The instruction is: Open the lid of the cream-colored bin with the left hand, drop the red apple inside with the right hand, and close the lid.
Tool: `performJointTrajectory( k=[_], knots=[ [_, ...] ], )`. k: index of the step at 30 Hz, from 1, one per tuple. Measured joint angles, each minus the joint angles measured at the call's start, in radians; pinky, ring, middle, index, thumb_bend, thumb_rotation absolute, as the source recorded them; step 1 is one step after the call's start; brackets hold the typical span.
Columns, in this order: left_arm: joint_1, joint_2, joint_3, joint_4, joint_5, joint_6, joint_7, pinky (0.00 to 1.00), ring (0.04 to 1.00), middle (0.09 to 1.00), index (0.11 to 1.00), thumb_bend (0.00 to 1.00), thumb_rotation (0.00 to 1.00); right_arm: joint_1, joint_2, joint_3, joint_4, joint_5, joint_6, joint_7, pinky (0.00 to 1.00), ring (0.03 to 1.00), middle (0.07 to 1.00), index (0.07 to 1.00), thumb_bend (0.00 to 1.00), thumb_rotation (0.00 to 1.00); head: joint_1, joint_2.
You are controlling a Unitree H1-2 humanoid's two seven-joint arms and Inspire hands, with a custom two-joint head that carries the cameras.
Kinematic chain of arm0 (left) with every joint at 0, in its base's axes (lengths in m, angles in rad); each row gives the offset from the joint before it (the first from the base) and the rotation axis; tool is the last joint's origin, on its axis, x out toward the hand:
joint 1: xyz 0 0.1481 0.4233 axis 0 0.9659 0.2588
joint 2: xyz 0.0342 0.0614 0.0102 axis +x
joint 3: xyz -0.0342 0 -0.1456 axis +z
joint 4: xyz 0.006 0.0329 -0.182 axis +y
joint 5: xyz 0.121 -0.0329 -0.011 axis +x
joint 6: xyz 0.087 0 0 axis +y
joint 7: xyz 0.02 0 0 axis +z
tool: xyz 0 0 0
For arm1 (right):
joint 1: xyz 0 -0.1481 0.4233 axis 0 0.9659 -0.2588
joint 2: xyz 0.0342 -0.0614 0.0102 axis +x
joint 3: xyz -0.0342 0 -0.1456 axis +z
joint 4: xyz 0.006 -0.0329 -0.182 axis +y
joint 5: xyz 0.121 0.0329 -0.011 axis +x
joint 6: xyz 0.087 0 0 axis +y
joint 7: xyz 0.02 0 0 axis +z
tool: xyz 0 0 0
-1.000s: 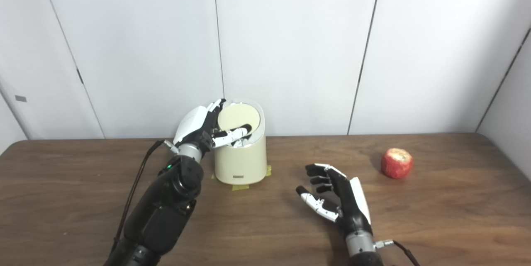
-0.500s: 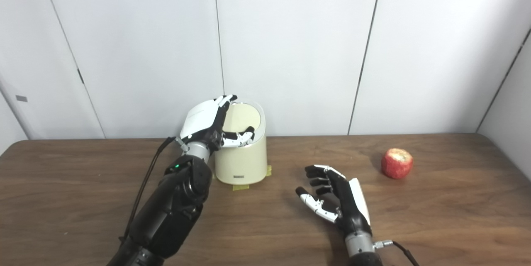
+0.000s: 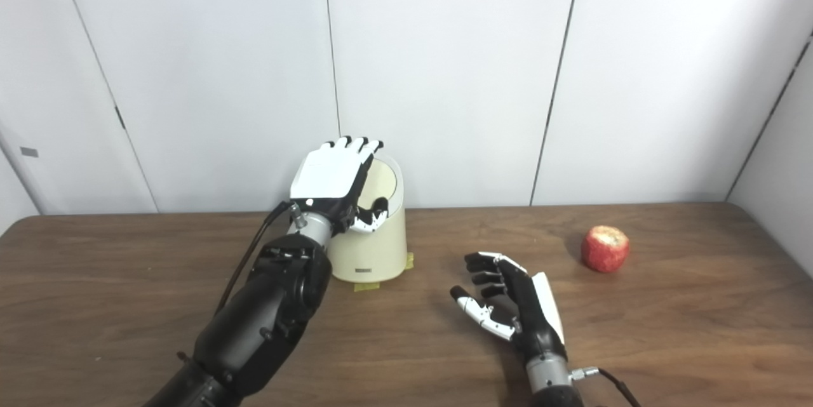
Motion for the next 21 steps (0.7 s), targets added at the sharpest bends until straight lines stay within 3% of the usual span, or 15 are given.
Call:
performJointTrajectory(
  k=[3, 5, 7, 10, 12, 16, 18, 21],
  knots=[
    [0.011, -0.007, 0.020, 0.001, -0.003, 0.000, 0.003, 0.99, 0.965, 0.936, 0.922, 0.76, 0.21, 0.002, 0.004, -0.002, -0.005, 0.004, 0.003, 0.001, 0.58, 0.658, 0.684, 0.666, 0.30, 0.26, 0.000, 0.002],
    [0.022, -0.013, 0.030, 0.004, -0.003, 0.000, 0.013, 0.97, 0.952, 0.923, 0.913, 0.65, 0.26, 0.006, 0.004, -0.002, -0.010, 0.004, 0.005, 0.001, 0.58, 0.654, 0.681, 0.666, 0.29, 0.27, 0.002, 0.003],
    [0.028, -0.018, 0.035, 0.020, -0.003, 0.000, 0.031, 0.97, 0.944, 0.916, 0.906, 0.58, 0.24, 0.007, 0.004, 0.000, -0.010, 0.001, 0.005, 0.000, 0.57, 0.650, 0.681, 0.666, 0.29, 0.28, 0.002, 0.003],
    [0.029, -0.019, 0.041, 0.026, -0.008, -0.001, 0.055, 0.98, 0.939, 0.909, 0.902, 0.54, 0.22, 0.007, 0.005, 0.000, -0.010, 0.000, 0.004, 0.001, 0.57, 0.651, 0.680, 0.666, 0.29, 0.26, 0.002, 0.002],
    [0.029, -0.019, 0.049, 0.027, -0.028, -0.003, 0.063, 0.98, 0.935, 0.904, 0.899, 0.54, 0.25, 0.007, 0.005, 0.001, -0.010, 0.000, 0.004, 0.001, 0.57, 0.655, 0.682, 0.666, 0.29, 0.27, 0.005, 0.000],
    [0.029, -0.023, 0.081, 0.027, -0.078, -0.004, 0.079, 0.98, 0.929, 0.903, 0.890, 0.46, 0.70, 0.007, 0.006, 0.000, -0.010, 0.001, 0.006, 0.002, 0.58, 0.661, 0.687, 0.670, 0.29, 0.28, 0.006, -0.003],
    [0.029, -0.023, 0.093, 0.027, -0.091, -0.004, 0.083, 0.98, 0.924, 0.903, 0.889, 0.43, 0.80, 0.007, 0.006, 0.000, -0.010, 0.001, 0.006, 0.003, 0.58, 0.663, 0.690, 0.672, 0.29, 0.28, 0.006, -0.005],
    [0.032, -0.023, 0.100, 0.027, -0.106, -0.003, 0.094, 0.99, 0.924, 0.901, 0.886, 0.36, 0.68, 0.007, 0.005, 0.001, -0.010, 0.001, 0.005, 0.003, 0.58, 0.659, 0.689, 0.673, 0.28, 0.27, 0.005, -0.005]
  ],
)
